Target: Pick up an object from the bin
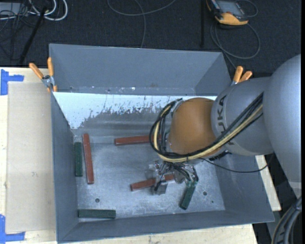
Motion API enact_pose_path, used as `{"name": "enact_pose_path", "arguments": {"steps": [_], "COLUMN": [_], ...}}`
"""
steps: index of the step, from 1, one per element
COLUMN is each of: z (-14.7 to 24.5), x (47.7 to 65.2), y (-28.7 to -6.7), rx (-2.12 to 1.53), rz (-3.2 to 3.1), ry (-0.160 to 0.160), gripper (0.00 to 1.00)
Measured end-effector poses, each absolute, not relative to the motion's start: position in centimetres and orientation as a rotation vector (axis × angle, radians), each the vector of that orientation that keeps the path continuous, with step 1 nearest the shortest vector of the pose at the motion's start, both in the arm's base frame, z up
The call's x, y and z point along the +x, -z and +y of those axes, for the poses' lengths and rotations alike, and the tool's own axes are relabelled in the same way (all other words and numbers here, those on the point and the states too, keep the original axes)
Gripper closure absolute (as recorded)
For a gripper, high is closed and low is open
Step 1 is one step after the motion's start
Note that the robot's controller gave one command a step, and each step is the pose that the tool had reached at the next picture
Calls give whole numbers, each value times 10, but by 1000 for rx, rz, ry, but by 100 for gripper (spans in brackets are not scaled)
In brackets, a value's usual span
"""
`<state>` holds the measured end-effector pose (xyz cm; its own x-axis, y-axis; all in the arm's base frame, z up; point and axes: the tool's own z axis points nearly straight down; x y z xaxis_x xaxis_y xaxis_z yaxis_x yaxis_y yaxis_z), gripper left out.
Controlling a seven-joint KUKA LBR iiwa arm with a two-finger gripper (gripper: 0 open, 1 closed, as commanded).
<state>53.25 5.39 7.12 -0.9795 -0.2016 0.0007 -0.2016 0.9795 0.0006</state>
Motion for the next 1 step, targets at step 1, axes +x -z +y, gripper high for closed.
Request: {"name": "enact_pose_path", "arguments": {"steps": [1], "z": [41], "x": [540], "y": [-230], "rx": [336], "rz": [-3133], "ry": [-1], "gripper": [100]}}
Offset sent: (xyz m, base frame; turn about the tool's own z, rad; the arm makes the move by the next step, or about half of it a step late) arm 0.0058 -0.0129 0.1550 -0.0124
